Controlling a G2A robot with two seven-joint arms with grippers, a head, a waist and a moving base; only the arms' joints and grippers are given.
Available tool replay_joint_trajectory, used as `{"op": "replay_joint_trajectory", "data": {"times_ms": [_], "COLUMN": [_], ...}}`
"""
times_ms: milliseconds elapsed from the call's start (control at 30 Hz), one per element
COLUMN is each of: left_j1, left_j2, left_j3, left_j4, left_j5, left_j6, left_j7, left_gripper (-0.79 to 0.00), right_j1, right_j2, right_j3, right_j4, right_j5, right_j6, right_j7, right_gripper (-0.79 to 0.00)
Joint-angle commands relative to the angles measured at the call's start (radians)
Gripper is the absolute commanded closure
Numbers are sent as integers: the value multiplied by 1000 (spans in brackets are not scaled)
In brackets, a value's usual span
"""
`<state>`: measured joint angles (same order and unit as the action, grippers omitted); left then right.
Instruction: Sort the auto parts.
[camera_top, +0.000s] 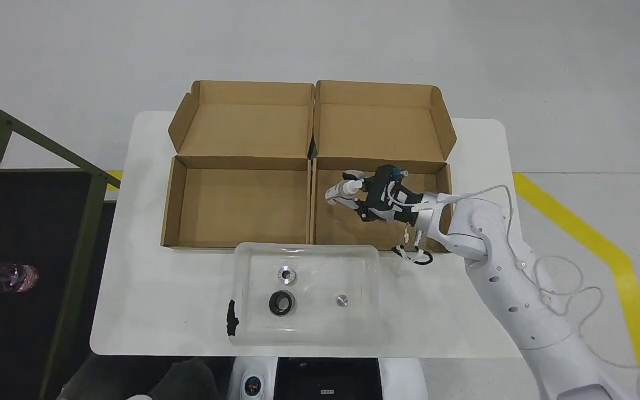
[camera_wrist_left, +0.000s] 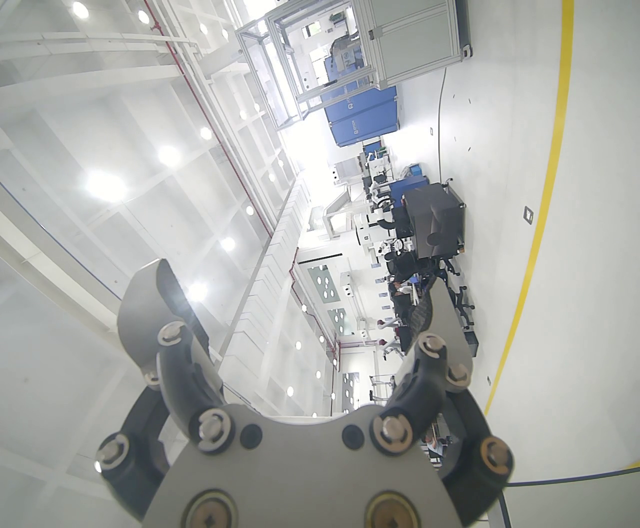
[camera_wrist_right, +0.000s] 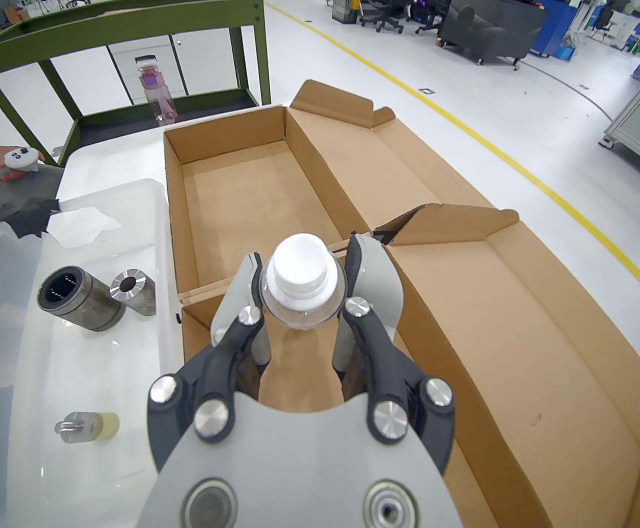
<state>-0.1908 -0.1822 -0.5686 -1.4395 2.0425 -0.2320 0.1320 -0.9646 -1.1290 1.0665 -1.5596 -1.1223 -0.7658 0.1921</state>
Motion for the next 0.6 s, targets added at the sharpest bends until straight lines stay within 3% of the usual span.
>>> {"op": "replay_joint_trajectory", "data": {"times_ms": [0,567], "left_j1": [0,0], "left_j2": [0,0], "left_j3": [0,0], "left_j4": [0,0], "left_j5": [0,0], "left_j6": [0,0], "left_j7": [0,0], "left_gripper": [-785,-785], "right_j1": [16,114], "right_j2": [-5,-42], "right_j3": [-16,-122], "right_j4": [28,189], "right_j5": [3,-24], "right_j6": [4,59], "right_j7": [6,44], "right_gripper": [0,-22]}}
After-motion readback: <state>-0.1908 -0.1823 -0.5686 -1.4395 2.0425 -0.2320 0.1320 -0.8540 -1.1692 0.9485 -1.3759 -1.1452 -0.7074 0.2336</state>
